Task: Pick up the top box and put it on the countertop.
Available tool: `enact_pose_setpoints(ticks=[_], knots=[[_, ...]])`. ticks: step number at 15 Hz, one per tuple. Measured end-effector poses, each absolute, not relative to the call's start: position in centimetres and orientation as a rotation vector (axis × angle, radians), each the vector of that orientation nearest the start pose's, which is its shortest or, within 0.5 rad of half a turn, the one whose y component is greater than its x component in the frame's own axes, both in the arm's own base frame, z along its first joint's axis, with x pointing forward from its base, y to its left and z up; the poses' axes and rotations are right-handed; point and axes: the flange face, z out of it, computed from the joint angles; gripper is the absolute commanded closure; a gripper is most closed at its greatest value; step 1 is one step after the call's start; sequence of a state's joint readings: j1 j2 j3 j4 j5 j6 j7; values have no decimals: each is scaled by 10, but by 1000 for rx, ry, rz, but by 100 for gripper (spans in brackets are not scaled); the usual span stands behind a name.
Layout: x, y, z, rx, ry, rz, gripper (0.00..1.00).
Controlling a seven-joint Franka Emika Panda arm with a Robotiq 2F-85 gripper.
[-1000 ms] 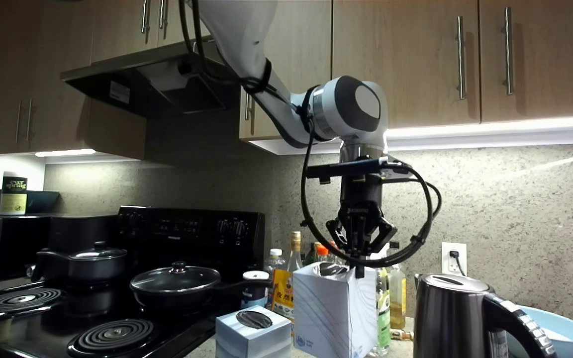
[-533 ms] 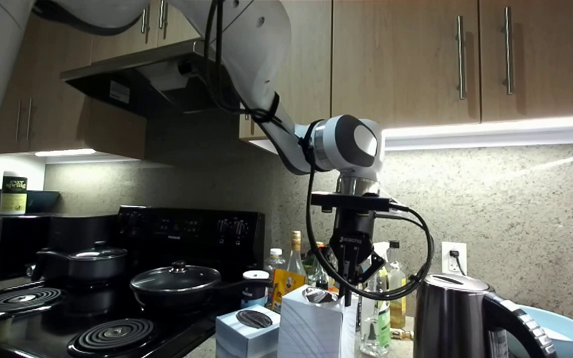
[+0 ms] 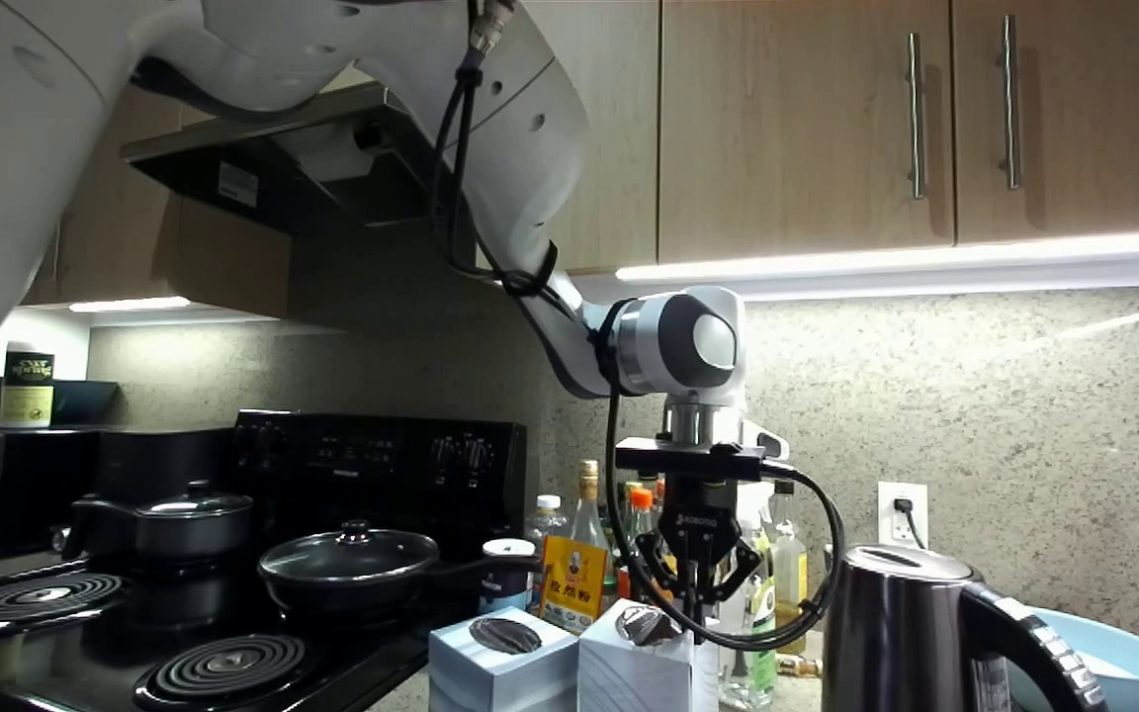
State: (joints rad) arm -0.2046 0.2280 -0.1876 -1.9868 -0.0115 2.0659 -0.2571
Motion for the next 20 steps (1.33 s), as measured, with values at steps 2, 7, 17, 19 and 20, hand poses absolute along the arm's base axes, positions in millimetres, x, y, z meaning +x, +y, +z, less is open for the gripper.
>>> enact_pose_setpoints(ticks=[2, 7, 17, 19, 20], knots=[[538, -221, 331, -3142, 193, 249, 97], [539, -231, 315, -3162, 185, 304, 63], [545, -240, 334, -3180, 215, 246, 2], [545, -237, 352, -3185, 258, 204, 0], [545, -234, 363, -3189, 292, 190, 0]])
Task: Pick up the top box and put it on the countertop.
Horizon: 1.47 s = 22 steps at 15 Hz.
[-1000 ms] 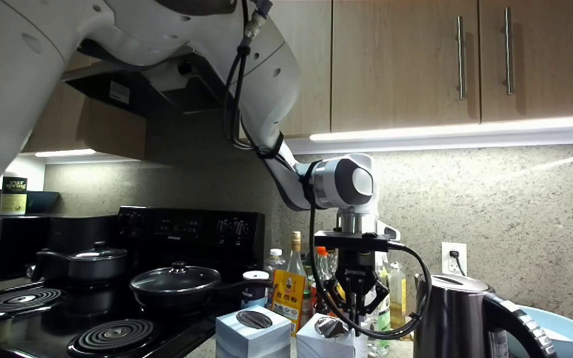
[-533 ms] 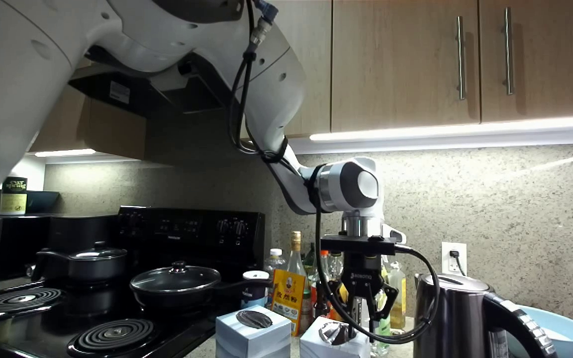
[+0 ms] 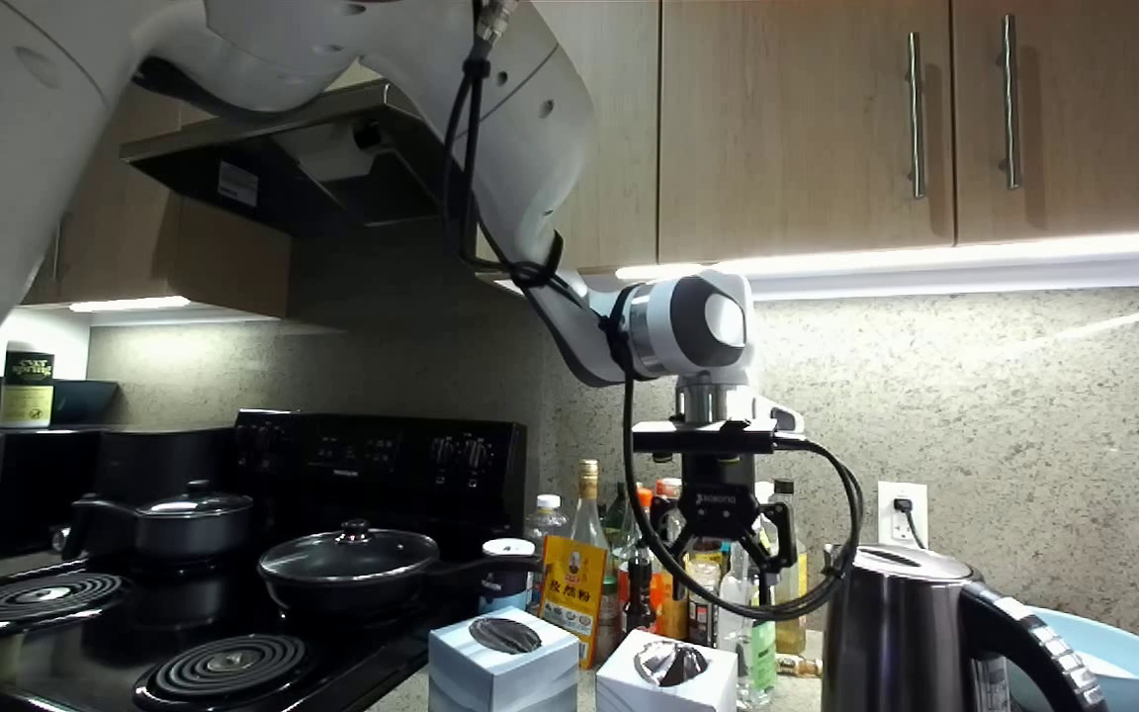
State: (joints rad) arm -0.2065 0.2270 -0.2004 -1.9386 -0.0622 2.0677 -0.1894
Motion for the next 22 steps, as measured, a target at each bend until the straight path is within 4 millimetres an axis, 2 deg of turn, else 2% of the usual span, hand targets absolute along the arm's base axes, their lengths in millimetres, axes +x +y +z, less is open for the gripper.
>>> enact_pose_setpoints(ticks=[3, 7, 9, 16, 19, 22], knots=[[539, -215, 399, -3185, 369, 186, 0], [523, -180, 444, -3175, 356, 155, 0], [515, -174, 453, -3174, 346, 133, 0], [511, -172, 445, -3154, 356, 156, 0], [502, -160, 416, -3066, 385, 226, 0], [488, -137, 377, -2983, 434, 313, 0]])
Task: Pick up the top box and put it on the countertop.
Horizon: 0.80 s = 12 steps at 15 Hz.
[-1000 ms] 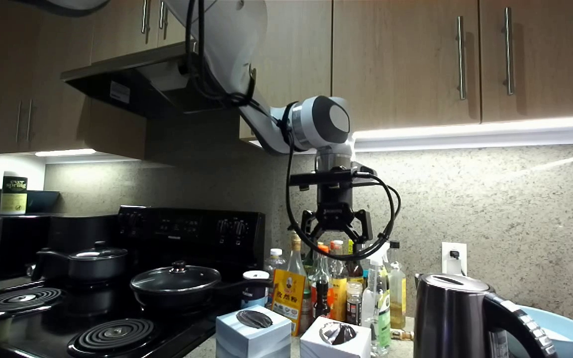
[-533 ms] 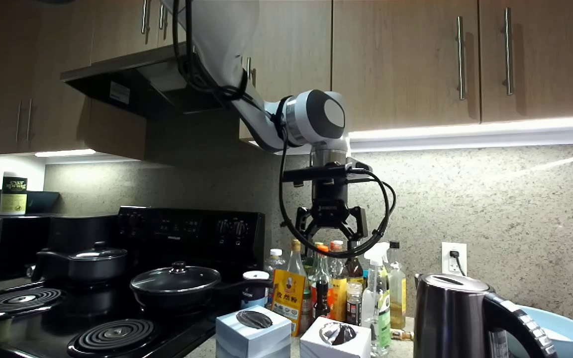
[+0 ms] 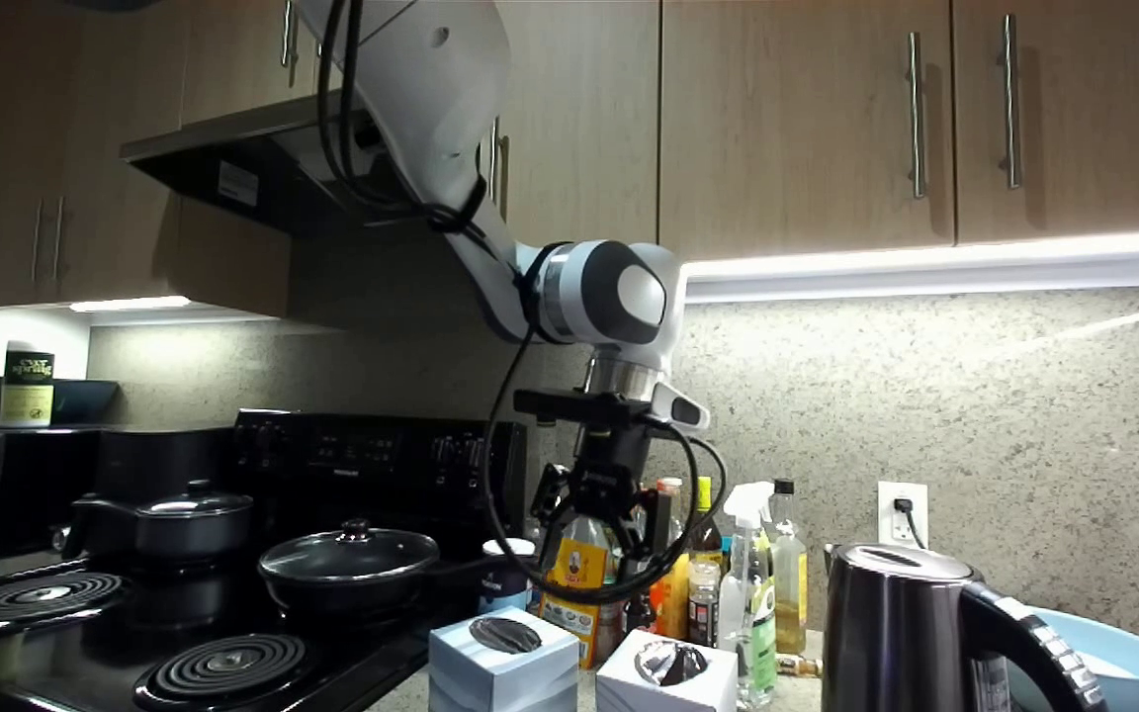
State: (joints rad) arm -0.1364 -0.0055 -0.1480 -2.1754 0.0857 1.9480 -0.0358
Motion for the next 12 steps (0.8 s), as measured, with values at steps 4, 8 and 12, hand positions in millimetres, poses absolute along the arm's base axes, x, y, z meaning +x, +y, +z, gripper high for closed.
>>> enact_pose_setpoints(ticks=[4, 8, 12], knots=[[476, -95, 340, -2981, 422, 389, 0], [476, -66, 327, -3001, 393, 382, 0], [485, -58, 319, -3017, 401, 335, 29]])
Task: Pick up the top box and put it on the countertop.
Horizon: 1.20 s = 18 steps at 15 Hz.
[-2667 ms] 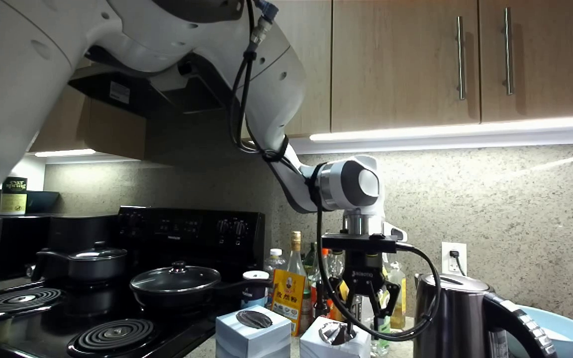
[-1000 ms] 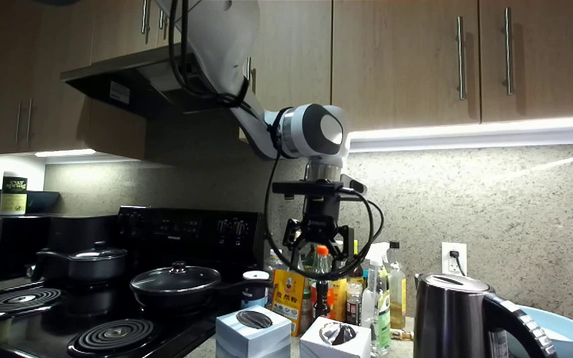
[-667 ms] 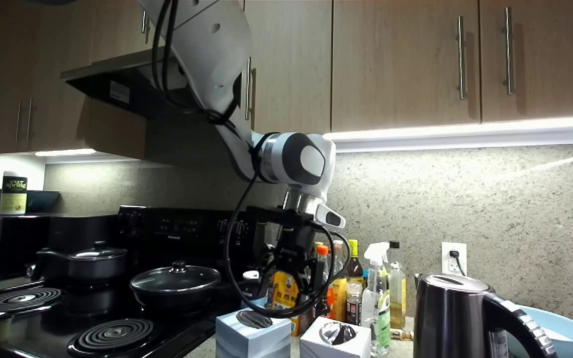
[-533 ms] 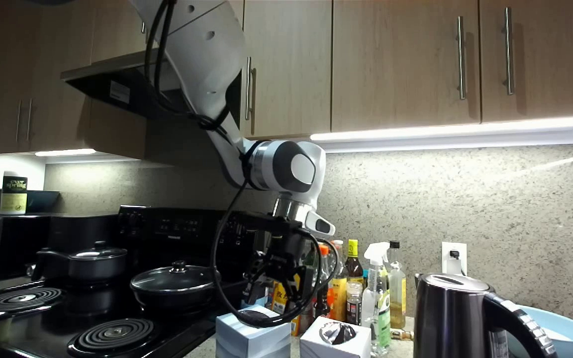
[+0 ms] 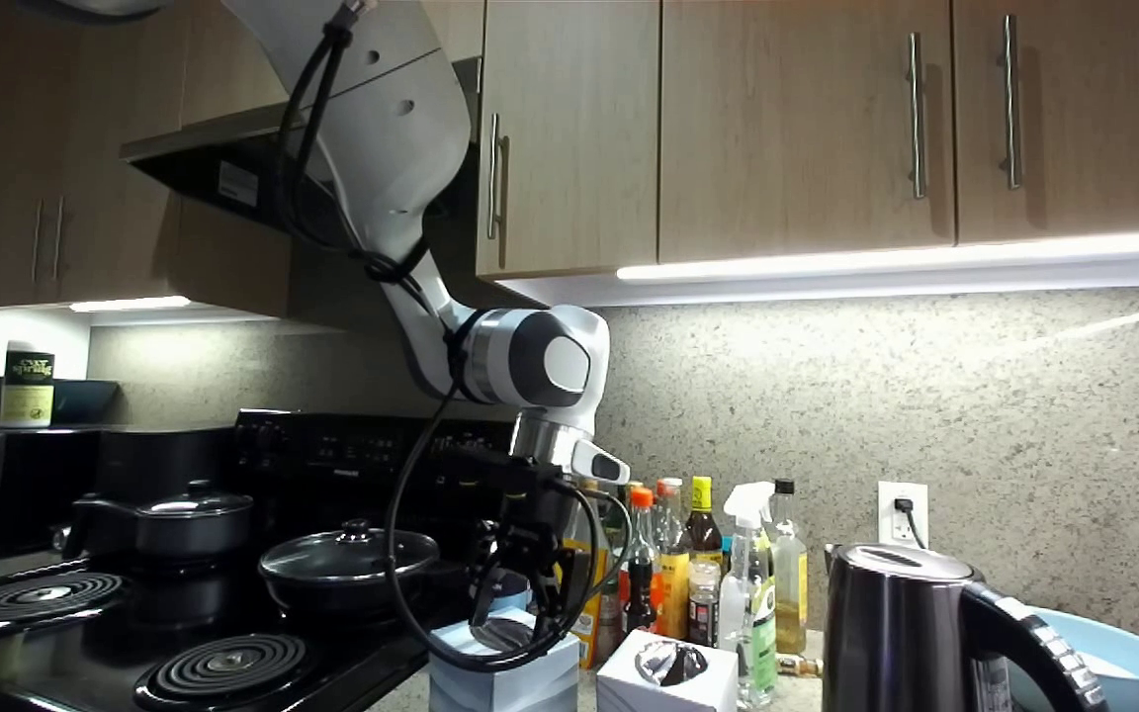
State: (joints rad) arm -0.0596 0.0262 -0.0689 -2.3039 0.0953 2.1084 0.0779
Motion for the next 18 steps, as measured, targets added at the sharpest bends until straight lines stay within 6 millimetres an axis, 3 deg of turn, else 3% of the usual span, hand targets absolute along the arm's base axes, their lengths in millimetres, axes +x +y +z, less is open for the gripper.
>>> enact_pose_setpoints(ticks=[6, 9, 11, 13, 14, 17, 18], knots=[[495, -65, 302, -3011, 470, 377, 52], [501, -75, 303, -3008, 507, 359, 46], [507, -81, 303, -3012, 520, 334, 47], [514, -84, 301, -3022, 522, 312, 60], [517, -85, 301, -3026, 522, 303, 75], [527, -87, 301, -3034, 522, 276, 93], [530, -88, 302, -3038, 520, 270, 93]])
